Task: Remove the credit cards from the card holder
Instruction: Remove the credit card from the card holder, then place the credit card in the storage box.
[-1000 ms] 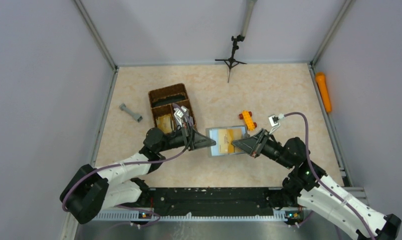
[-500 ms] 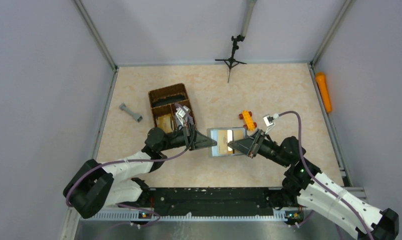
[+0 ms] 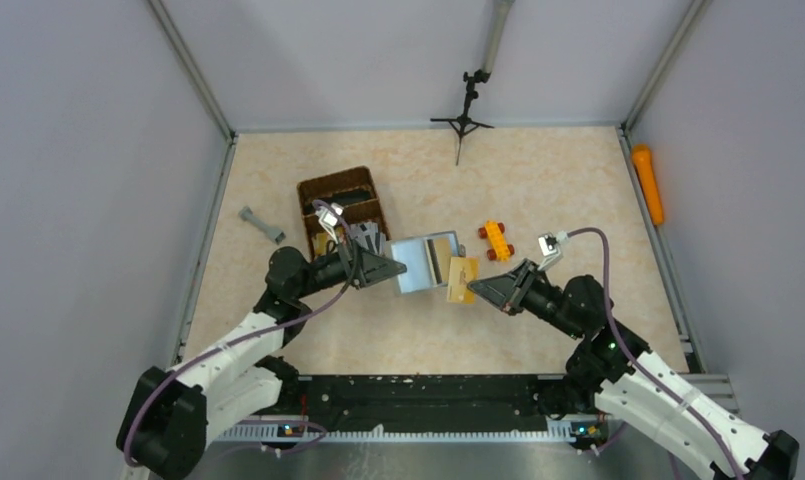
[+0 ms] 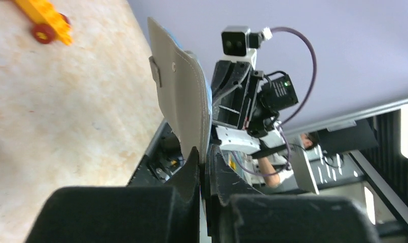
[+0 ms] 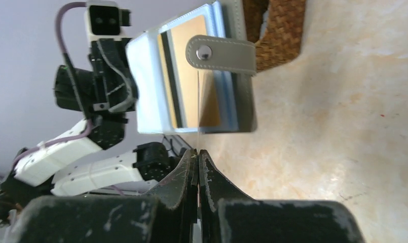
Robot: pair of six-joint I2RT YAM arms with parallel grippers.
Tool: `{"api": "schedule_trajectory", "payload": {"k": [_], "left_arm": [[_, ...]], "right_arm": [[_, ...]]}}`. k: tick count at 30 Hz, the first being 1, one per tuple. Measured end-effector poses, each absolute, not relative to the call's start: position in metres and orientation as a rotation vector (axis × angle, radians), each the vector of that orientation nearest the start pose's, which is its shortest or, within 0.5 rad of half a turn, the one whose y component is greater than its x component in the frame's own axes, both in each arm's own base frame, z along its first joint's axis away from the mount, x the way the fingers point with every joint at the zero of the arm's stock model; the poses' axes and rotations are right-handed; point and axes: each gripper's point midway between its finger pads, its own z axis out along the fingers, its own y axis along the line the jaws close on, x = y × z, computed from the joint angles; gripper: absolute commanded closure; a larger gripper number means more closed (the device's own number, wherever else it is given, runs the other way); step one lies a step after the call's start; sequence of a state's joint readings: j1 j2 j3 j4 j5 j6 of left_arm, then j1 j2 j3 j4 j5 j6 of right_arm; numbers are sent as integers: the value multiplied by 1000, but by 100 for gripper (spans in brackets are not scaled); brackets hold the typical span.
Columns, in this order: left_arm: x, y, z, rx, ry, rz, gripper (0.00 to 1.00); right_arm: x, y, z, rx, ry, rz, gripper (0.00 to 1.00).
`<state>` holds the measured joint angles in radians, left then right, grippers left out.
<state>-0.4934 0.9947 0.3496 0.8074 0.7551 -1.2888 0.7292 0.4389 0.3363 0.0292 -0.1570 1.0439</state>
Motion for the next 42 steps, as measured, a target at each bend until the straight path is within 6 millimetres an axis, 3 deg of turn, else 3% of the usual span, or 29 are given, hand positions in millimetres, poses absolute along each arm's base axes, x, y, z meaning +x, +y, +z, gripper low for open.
{"api": "schedule_trajectory", "payload": {"k": [5,8,12,17,19,22,28,42], "left_arm": [[194,-240,242,-24,1881,-1729,100],[211,-219,248,-100,1933,-1538,100],[229,-182,285,-172,1907,-1224,100],[226,-132,342,-216,1794,-895,100],[225,-117,352,-241,1775,-802,100],[224,-100,352,-265,1785,-694,100],[221,-87,342,-273,1839,-589,100],[217,-70,376,-250,1781,-488,100]], "right_arm": [[167,225,202,150,1943,1325,100],[173,232,199,117,1986,1288,100],[183,252,198,56,2018,1304,100],[198,278,173,28,2101,1312,100],[205,291,168,19,2130,1307,100],[216,322,176,-27,2129,1334,100],[244,387,200,-95,2049,1421,100],[299,492,173,-115,2064,1471,100]]}}
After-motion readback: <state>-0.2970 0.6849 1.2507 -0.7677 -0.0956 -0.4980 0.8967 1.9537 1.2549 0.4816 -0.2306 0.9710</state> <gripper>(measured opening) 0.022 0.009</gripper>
